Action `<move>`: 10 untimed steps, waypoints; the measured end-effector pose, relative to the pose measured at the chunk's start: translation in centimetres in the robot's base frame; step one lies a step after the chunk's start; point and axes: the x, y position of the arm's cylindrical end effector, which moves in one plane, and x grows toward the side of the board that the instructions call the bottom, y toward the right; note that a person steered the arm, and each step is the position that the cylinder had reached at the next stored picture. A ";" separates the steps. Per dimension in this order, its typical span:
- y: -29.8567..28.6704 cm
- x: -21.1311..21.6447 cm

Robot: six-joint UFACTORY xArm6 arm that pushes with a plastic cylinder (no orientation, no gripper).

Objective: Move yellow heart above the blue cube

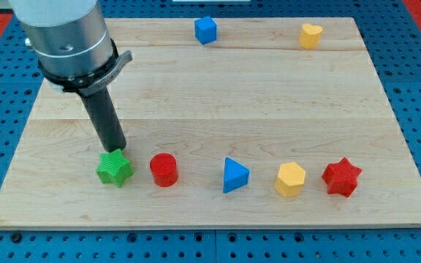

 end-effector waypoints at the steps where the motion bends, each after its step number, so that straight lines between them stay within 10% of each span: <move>1: 4.8 -5.6; 5: 41.5 -16.5; 10: 30.3 -26.9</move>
